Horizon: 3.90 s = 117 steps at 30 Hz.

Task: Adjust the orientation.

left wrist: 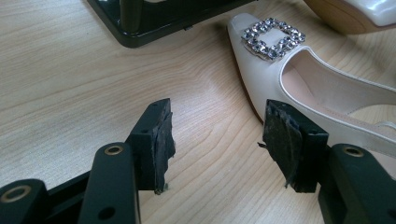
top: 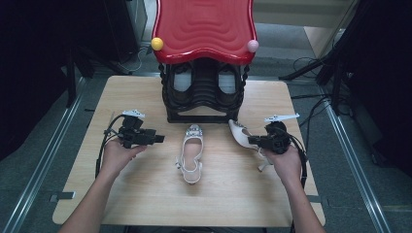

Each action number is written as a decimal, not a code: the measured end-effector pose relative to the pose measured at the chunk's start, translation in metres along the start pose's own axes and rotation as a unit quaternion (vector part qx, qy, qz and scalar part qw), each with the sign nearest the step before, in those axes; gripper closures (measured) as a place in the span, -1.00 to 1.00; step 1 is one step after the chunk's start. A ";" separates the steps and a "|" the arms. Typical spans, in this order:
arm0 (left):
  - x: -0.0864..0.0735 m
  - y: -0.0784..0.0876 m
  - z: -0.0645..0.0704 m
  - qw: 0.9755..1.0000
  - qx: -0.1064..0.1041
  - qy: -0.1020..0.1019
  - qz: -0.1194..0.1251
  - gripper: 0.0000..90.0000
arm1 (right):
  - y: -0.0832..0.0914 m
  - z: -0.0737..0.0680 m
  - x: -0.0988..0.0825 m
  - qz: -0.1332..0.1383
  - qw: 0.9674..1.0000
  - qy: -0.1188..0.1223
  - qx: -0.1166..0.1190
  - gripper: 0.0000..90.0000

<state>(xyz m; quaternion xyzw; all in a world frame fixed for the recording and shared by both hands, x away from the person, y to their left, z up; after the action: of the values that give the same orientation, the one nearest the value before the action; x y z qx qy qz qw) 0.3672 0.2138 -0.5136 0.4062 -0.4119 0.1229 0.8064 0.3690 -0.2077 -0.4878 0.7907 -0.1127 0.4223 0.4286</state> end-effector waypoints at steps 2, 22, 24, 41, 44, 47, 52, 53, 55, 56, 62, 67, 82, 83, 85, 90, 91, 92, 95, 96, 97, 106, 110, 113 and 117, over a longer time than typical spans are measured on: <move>0.000 0.001 0.000 1.000 0.001 0.000 0.003 -0.05 | 0.000 -0.004 0.001 -0.001 1.000 -0.003 0.007 0.97; -0.008 0.010 0.007 1.000 0.003 -0.005 0.008 -0.06 | -0.029 -0.042 0.012 -0.018 0.999 0.031 0.035 0.97; -0.010 0.011 0.007 1.000 0.002 -0.005 0.007 -0.06 | -0.034 -0.044 0.013 -0.021 0.999 0.035 0.031 0.97; -0.014 0.011 0.011 1.000 0.000 -0.008 0.003 -0.06 | -0.058 -0.069 0.003 -0.064 0.996 0.049 0.033 0.96; -0.014 0.010 0.012 1.000 -0.001 -0.012 0.004 -0.06 | -0.065 -0.074 0.000 -0.071 0.996 0.049 0.038 0.96; -0.014 0.008 0.014 1.000 -0.003 -0.013 0.002 -0.06 | -0.073 -0.081 -0.002 -0.078 0.995 0.057 0.037 0.96; -0.015 0.005 0.018 1.000 -0.015 -0.009 -0.001 -0.05 | -0.080 -0.088 -0.004 -0.077 0.994 0.059 0.047 0.92; -0.015 0.003 0.019 1.000 -0.019 -0.007 -0.002 -0.05 | -0.080 -0.089 -0.003 -0.076 0.994 0.057 0.047 0.91; -0.016 0.002 0.022 1.000 -0.030 -0.004 -0.004 0.00 | -0.080 -0.089 -0.002 -0.069 0.994 0.059 0.055 0.89; -0.016 0.001 0.023 0.999 -0.032 -0.003 -0.006 0.06 | -0.078 -0.087 -0.001 -0.065 0.995 0.056 0.060 0.89; -0.016 -0.001 0.030 0.999 -0.039 -0.003 -0.002 0.33 | -0.059 -0.082 0.008 -0.026 0.995 0.053 0.085 0.88; -0.016 -0.007 0.037 0.999 -0.049 -0.011 -0.006 0.61 | -0.042 -0.069 0.012 -0.003 0.996 0.049 0.080 0.95; -0.012 -0.025 0.040 0.997 -0.074 -0.014 -0.015 1.00 | -0.039 -0.026 -0.005 -0.002 0.999 0.019 0.037 1.00; -0.013 -0.027 0.040 0.997 -0.076 -0.013 -0.017 1.00 | -0.040 -0.025 -0.007 -0.005 0.999 0.015 0.037 1.00; -0.013 -0.031 0.040 0.997 -0.078 -0.012 -0.021 1.00 | -0.043 -0.023 -0.010 -0.011 0.999 0.014 0.033 1.00; -0.014 -0.040 0.042 0.996 -0.081 -0.017 -0.032 0.99 | -0.048 -0.020 -0.016 -0.024 0.999 0.015 0.023 1.00; -0.014 -0.041 0.042 0.996 -0.081 -0.018 -0.033 0.99 | -0.049 -0.019 -0.017 -0.025 0.999 0.015 0.022 1.00; -0.014 -0.042 0.043 0.996 -0.081 -0.019 -0.035 0.99 | -0.050 -0.019 -0.018 -0.028 0.999 0.015 0.022 1.00; -0.015 -0.046 0.044 0.996 -0.081 -0.022 -0.041 0.99 | -0.055 -0.019 -0.021 -0.036 0.999 0.014 0.024 1.00; -0.015 -0.047 0.044 0.996 -0.082 -0.023 -0.042 0.99 | -0.057 -0.020 -0.021 -0.040 0.999 0.013 0.026 1.00; -0.015 -0.047 0.044 0.995 -0.083 -0.022 -0.043 0.99 | -0.058 -0.020 -0.022 -0.041 0.999 0.013 0.025 1.00; -0.016 -0.050 0.043 0.995 -0.081 -0.021 -0.050 0.98 | -0.062 -0.022 -0.023 -0.043 0.999 0.006 0.032 1.00; -0.019 -0.054 0.043 0.995 -0.079 -0.024 -0.060 0.97 | -0.062 -0.023 -0.024 -0.042 0.998 0.000 0.037 1.00; -0.020 -0.055 0.042 0.995 -0.079 -0.018 -0.062 0.97 | -0.062 -0.024 -0.025 -0.044 0.998 -0.004 0.043 1.00; -0.021 -0.056 0.042 0.995 -0.083 -0.014 -0.059 0.98 | -0.062 -0.025 -0.026 -0.046 0.998 -0.006 0.052 1.00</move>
<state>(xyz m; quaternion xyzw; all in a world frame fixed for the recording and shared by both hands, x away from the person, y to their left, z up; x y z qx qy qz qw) 0.3598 0.1490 -0.5468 0.3628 -0.4071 0.0350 0.8375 0.3720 -0.1555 -0.5374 0.8188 -0.0569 0.4025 0.4053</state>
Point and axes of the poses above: each handheld gripper's, and its own axes: y roughly backward along the jaws, x roughly out of its top, z roughly to its right, the point moved 3 cm from there along -y, roughly forward along the jaws, and after that the axes turned 11 degrees about z, right-handed, at the moved point
